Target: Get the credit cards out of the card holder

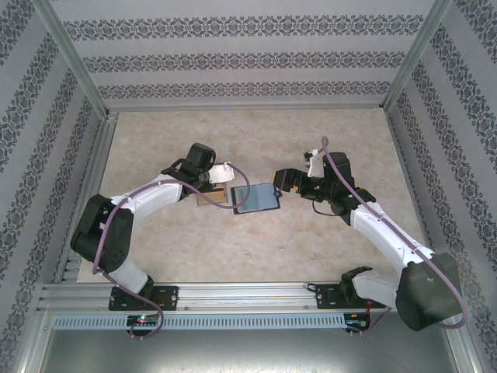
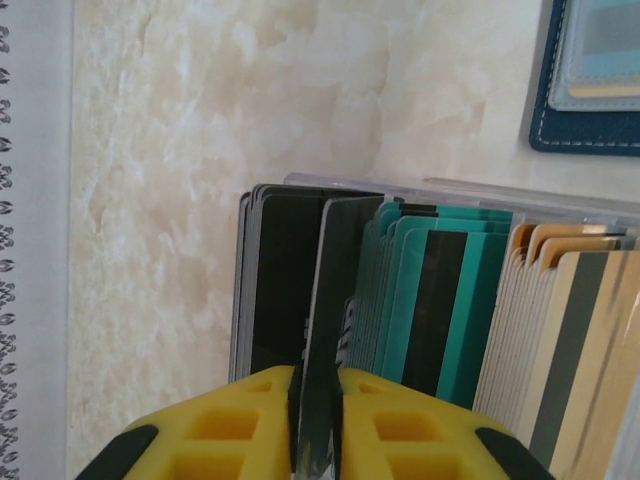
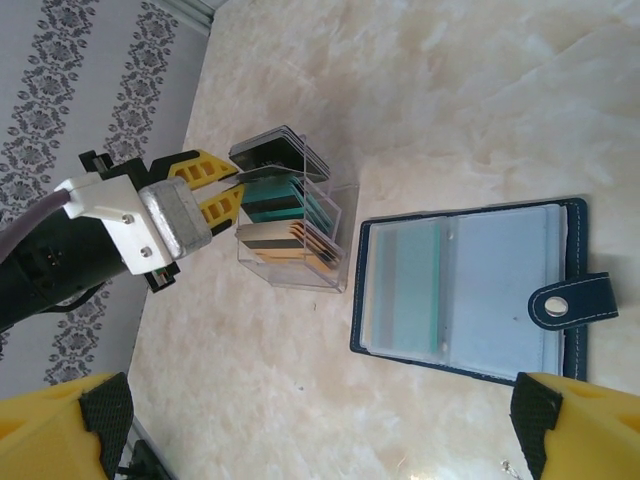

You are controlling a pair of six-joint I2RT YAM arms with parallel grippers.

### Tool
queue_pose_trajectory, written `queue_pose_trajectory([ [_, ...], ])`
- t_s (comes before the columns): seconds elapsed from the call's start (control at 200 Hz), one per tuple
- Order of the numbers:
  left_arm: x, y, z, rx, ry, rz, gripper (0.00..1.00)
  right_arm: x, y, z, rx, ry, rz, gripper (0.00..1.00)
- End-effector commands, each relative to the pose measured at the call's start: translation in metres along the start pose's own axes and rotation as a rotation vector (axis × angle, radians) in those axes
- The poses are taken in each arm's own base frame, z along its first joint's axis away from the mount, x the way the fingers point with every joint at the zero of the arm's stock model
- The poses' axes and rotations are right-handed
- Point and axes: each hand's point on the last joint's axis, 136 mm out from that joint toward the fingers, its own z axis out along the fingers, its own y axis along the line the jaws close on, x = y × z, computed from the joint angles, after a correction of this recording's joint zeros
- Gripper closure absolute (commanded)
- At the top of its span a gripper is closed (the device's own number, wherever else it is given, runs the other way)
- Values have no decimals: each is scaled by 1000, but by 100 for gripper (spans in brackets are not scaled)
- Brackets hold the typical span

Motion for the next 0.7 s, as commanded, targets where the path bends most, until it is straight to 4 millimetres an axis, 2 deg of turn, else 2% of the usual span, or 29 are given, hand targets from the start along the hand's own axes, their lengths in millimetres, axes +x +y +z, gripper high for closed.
queue_pose_trajectory([
  [0.0,3,10,4,-27,11,-35,77,-4,2,-5,-1,-28,-8,2],
  [0.415,8,39,10,-103,45,-126,77,-3,4,-5,-5,-26,-4,2],
  [0.595,-1,54,-8,-125,1,-230,75,1,1,-3,9,-18,-8,2],
  [0.694,-8,68,-27,-157,-41,-367,69,3,-4,0,37,-12,-5,2],
])
